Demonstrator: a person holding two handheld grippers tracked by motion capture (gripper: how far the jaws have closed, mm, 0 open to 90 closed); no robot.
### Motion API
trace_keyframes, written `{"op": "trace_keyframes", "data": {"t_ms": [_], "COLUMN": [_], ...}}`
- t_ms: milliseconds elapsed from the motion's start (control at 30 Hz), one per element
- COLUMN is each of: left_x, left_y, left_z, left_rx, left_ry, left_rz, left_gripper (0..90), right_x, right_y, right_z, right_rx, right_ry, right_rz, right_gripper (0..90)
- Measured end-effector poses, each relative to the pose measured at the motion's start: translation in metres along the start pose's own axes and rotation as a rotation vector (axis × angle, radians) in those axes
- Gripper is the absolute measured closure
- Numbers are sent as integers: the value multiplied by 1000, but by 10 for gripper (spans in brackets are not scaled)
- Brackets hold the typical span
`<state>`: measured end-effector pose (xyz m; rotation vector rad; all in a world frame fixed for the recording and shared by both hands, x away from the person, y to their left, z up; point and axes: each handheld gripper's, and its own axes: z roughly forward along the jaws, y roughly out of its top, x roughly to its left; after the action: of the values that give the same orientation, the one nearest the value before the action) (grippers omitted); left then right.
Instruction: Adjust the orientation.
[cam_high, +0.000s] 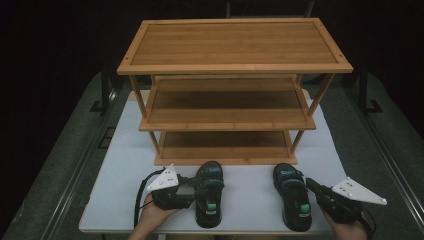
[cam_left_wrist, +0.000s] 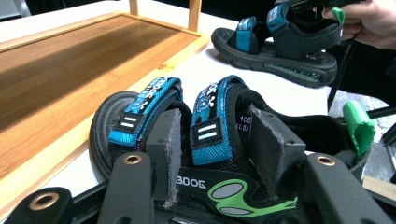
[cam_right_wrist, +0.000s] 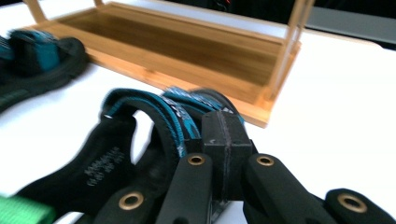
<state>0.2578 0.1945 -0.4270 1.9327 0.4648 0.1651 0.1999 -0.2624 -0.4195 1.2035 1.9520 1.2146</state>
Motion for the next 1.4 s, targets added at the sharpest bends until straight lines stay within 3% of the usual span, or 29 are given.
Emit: {"op": "trace_keyframes", "data": {"t_ms": [167,333,500,633,700,867,1100,1400], "left_x": [-1,-2,-6,-7,-7,-10,-11,-17], "left_y": [0,0,1,1,1,2,2,6], "left_z": [0,0,1,1,2,1,1,3], "left_rx": [2,3,12,15,14,23,29,56], "left_ry": [1,12,31,37,40,61,101,154], "left_rz": [-2,-2,1,1,-1,-3,-11,-11], "left_gripper": [521,512,496,482,477,469,526,581], "right_x": [-1,-4,-1,1,3,6,6,8], "right_y": [-1,0,4,7,7,5,0,-1], "right_z": [1,-7,-15,-19,-17,-9,-2,0], "right_rx": [19,-6,-37,-59,-49,-1,55,71], "right_ry": [-4,1,44,107,134,140,119,75], "right_rz": [-2,4,-22,-12,-23,-25,-28,-39], "right_gripper": [866,840,698,614,589,544,562,639]}}
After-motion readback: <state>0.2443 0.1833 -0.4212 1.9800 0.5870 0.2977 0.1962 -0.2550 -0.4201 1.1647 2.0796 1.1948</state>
